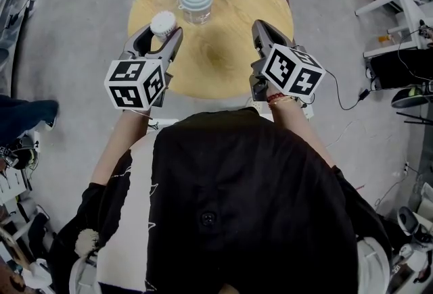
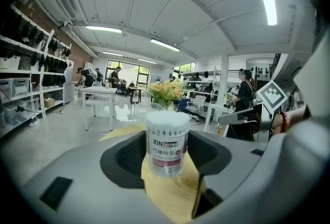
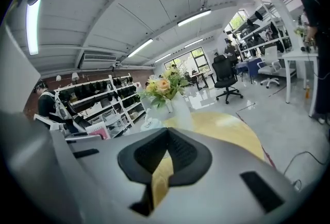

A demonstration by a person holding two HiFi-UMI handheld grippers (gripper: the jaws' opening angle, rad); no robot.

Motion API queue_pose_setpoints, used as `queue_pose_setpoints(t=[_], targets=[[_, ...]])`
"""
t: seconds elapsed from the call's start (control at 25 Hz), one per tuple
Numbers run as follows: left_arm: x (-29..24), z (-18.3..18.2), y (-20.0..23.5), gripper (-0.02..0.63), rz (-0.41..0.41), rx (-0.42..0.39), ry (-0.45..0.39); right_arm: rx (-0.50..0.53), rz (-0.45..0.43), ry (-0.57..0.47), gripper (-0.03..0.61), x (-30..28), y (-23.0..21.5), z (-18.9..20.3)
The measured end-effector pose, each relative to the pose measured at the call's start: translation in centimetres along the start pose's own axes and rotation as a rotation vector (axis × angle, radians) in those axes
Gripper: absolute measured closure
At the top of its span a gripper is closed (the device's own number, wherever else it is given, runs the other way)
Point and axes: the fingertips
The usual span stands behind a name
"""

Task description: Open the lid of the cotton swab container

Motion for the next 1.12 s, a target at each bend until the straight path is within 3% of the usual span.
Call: queue_pose_setpoints(t=[0.6, 1.12], targets=[[0.3, 1.8, -0.2, 0.353, -0.003, 0.019, 0.031, 0.029, 0.017, 0.043, 0.577, 0.5, -0.6, 2.1], [0.9, 0.9, -1.1, 0.353, -0.004, 0.008, 0.011, 0.061, 0.010, 0.051, 0.577, 1.3, -0.5, 2.0]])
Point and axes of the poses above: the fingertips, and each gripper's own axes: x backward along the fingers, y to its left, z out of its underside, and after that the axes turned 12 degrees about -x, right-handed
